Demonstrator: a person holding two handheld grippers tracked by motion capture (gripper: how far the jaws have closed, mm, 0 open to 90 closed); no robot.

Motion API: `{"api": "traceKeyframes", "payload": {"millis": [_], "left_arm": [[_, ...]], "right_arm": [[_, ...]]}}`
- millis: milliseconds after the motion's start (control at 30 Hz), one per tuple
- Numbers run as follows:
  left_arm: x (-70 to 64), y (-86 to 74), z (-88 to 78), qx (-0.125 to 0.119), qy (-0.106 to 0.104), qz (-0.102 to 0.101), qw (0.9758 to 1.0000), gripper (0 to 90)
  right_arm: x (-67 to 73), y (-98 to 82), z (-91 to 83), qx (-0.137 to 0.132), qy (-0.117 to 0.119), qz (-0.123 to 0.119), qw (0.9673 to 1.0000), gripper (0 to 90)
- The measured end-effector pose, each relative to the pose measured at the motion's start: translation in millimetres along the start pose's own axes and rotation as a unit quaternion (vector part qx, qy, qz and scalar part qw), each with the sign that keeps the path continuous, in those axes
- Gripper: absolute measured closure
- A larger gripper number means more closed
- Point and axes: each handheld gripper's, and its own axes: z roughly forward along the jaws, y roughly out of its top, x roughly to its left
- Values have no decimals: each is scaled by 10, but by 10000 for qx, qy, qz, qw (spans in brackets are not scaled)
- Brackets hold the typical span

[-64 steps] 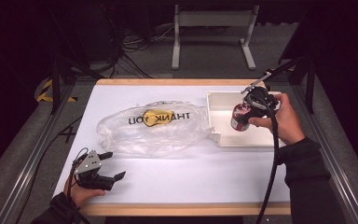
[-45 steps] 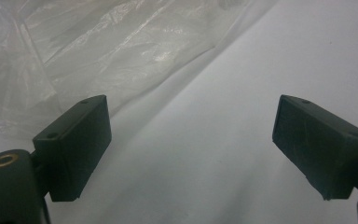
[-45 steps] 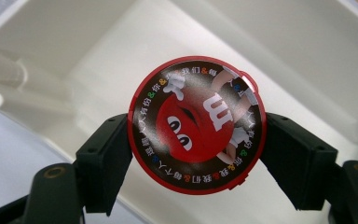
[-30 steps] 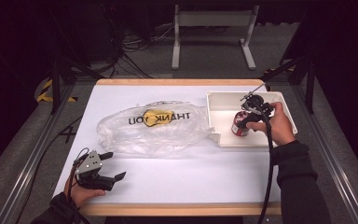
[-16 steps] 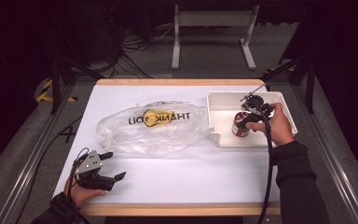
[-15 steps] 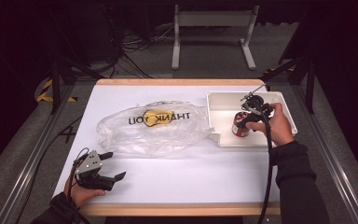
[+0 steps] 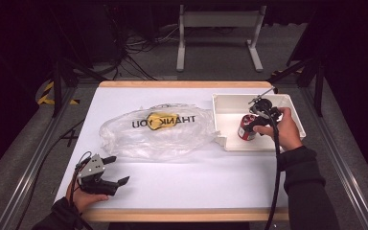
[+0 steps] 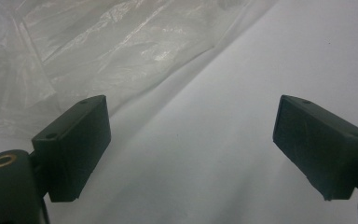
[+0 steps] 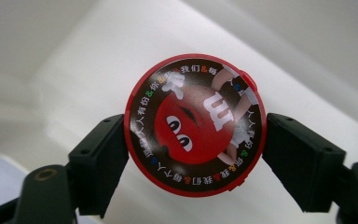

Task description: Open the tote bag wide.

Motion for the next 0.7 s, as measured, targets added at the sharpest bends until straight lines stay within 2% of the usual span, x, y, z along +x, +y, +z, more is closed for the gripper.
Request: {"api": "traceKeyframes", "payload": {"millis": [33, 233, 267, 367, 700], "left_arm": [[2, 0, 0, -3, -14, -5, 10000, 120], [1, -1, 2, 6, -19, -21, 10000, 119], [0, 0, 3, 10, -13, -17, 10000, 119], [-8, 3, 9, 39, 6, 15, 10000, 119], [9, 1, 10, 39, -56, -44, 10000, 119]], "right_arm": [[11, 2, 4, 16, -50, -68, 10000, 212], [32, 10, -1, 15, -190, -52, 9998, 149], [37, 5, -14, -11, -263, -27, 9997, 113], [62, -8, -73, -157, -345, 38, 9993, 84], [150, -31, -220, -363, -407, -98, 9985, 83]]}}
